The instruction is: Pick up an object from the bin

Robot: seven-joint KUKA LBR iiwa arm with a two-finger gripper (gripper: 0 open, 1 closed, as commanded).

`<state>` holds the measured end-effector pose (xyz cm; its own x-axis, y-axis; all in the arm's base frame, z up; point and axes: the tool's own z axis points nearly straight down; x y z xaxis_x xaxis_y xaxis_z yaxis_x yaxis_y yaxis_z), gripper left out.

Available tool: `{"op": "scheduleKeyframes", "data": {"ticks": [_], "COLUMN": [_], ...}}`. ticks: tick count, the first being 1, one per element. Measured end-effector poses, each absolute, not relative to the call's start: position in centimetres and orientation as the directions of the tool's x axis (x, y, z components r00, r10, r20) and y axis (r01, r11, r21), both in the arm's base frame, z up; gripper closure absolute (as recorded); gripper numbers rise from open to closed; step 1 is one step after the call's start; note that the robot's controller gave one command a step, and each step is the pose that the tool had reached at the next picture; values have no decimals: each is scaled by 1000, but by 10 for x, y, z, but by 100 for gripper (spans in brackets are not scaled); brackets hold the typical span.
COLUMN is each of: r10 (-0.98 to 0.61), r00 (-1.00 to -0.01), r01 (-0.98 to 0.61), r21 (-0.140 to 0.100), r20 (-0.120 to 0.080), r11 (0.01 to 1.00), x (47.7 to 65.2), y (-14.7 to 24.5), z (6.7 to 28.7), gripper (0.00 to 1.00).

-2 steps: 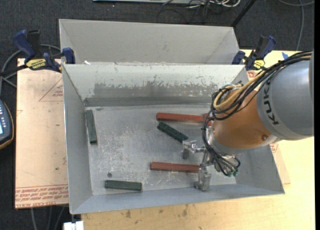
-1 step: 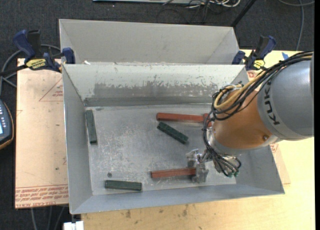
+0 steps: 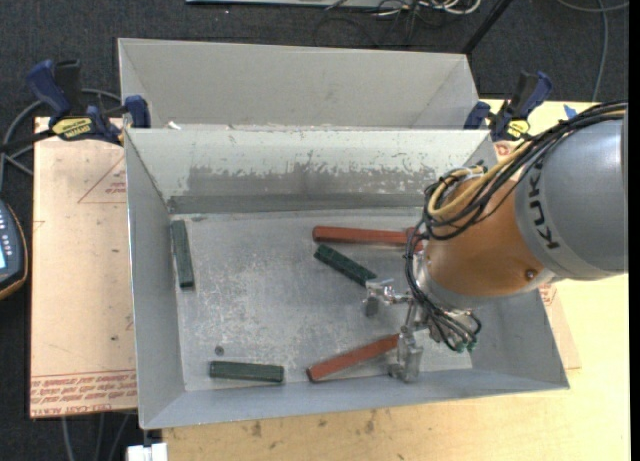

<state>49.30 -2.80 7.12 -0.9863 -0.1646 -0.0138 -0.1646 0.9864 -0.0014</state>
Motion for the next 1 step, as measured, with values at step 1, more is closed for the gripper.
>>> {"op": "scheduleKeyframes", "data": {"ticks": [1], "r10": [-166], "r00": [-986], "r01": [-166], "r21": [0], "r20": [-3], "r11": [986], "x": [490], "y": [-28], "z": [70], "gripper": [100]}}
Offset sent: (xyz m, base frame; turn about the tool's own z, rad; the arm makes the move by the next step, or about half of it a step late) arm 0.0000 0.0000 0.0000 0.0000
